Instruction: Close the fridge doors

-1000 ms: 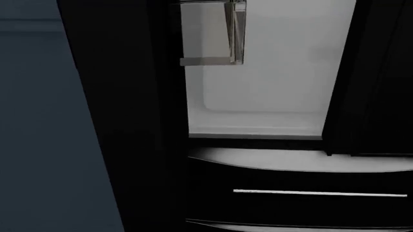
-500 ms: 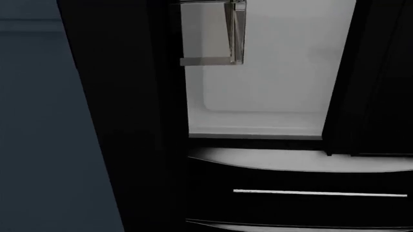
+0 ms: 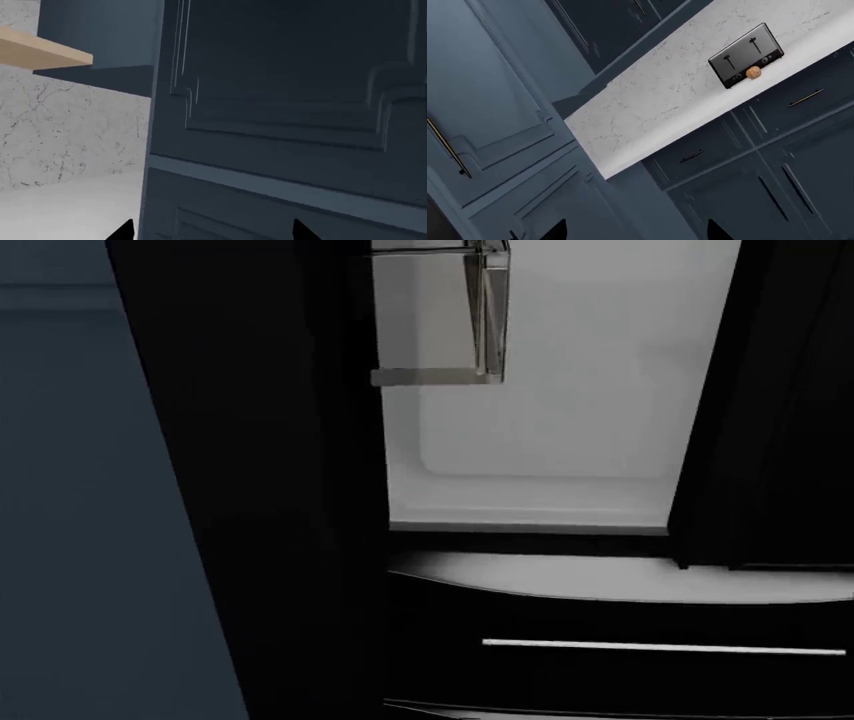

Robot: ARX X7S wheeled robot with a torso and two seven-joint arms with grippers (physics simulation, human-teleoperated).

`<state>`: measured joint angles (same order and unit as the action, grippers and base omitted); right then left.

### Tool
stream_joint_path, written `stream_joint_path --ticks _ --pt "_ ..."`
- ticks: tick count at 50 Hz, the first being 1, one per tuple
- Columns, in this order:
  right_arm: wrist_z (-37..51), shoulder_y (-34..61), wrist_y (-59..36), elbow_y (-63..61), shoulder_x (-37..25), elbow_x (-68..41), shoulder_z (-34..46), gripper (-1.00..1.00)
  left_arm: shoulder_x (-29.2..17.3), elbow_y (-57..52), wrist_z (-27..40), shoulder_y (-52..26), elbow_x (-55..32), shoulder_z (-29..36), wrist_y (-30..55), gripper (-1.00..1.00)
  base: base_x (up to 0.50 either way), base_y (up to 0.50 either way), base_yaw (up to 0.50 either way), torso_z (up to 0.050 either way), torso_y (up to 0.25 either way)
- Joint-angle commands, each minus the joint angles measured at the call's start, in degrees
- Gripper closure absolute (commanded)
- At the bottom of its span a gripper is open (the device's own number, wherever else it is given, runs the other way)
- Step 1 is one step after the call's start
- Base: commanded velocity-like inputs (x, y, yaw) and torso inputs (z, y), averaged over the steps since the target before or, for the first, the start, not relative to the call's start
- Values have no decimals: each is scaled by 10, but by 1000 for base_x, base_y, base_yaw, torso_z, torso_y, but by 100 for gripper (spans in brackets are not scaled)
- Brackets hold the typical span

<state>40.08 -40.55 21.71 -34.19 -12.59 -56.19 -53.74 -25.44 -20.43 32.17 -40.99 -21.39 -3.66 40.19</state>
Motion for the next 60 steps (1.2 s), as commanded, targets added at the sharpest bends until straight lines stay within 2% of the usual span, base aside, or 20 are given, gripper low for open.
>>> stream_joint_path --ticks 1,16,29,30,32,35,44,52,60 --pt "9 12 -21 -7 -4 6 0 -100 9 36 14 -9 1 -16 -2 -100 410 0 0 0 0" --pt "10 18 -36 -13 -6 6 -2 -100 5 11 11 -6 -8 -13 7 -100 362 0 0 0 1" --pt "14 20 -36 -27 -3 11 -22 -100 2 -14 7 9 -26 -22 21 -100 0 0 0 0 0" --pt "13 22 -37 -23 -3 12 -21 -100 -6 -22 10 17 -12 -8 22 -100 0 0 0 0 0" --pt "10 26 -37 -19 -3 11 -21 -100 -2 -36 4 23 -32 -23 28 -100 0 0 0 0 0" --pt "9 31 -39 -15 -3 13 -17 -100 -23 -61 2 44 -18 -9 31 -100 0 0 0 0 0" --pt "1 37 -41 -10 0 11 -15 -100 -46 -129 -10 107 -55 -50 58 -100 0 0 0 0 0" --pt "1 35 -43 -16 2 8 -20 -100 -68 -166 -22 113 -79 -59 89 -100 0 0 0 0 0" --pt "-3 37 -46 -15 2 6 -22 -100 -93 -193 -37 112 -87 -40 108 -100 0 0 0 0 0"
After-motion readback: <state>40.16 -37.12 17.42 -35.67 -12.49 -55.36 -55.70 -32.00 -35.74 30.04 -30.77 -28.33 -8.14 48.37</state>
